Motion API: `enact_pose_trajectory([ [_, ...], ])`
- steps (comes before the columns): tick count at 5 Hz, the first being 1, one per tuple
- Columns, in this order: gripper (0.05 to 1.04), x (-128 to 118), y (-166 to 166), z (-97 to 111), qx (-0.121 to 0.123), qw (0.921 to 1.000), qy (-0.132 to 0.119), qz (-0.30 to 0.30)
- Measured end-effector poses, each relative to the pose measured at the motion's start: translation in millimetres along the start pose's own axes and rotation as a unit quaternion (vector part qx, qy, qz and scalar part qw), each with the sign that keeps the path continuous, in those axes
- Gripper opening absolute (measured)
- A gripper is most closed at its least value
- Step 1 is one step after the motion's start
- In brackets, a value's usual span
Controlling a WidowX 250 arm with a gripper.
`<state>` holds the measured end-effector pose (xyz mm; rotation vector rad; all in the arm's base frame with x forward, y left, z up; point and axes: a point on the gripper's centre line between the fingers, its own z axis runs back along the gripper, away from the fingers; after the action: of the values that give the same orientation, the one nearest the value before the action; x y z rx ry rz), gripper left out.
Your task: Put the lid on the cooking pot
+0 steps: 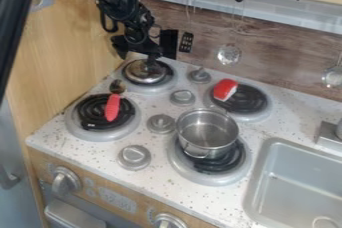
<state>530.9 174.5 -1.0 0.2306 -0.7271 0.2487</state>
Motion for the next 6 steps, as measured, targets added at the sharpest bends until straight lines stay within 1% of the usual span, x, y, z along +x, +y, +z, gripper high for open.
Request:
enact_pose_trajectory([
  [1,0.999,3,-6,-9,0.002,0.9999,0.008,-0.006],
  [2,0.938,3,-6,-11,0.001,0.9999,0.011,0.003],
  [3,0.631,4,-9,-11,-0.002,0.9999,0.011,0.001],
  [4,0.339,-4,-10,-13,-0.003,0.9999,0.015,-0.005],
  [5,0.246,-10,-13,-8,-0.009,0.9999,0.011,-0.01],
  [6,0.239,-7,-17,-1,-0.019,0.9998,-0.001,-0.01],
])
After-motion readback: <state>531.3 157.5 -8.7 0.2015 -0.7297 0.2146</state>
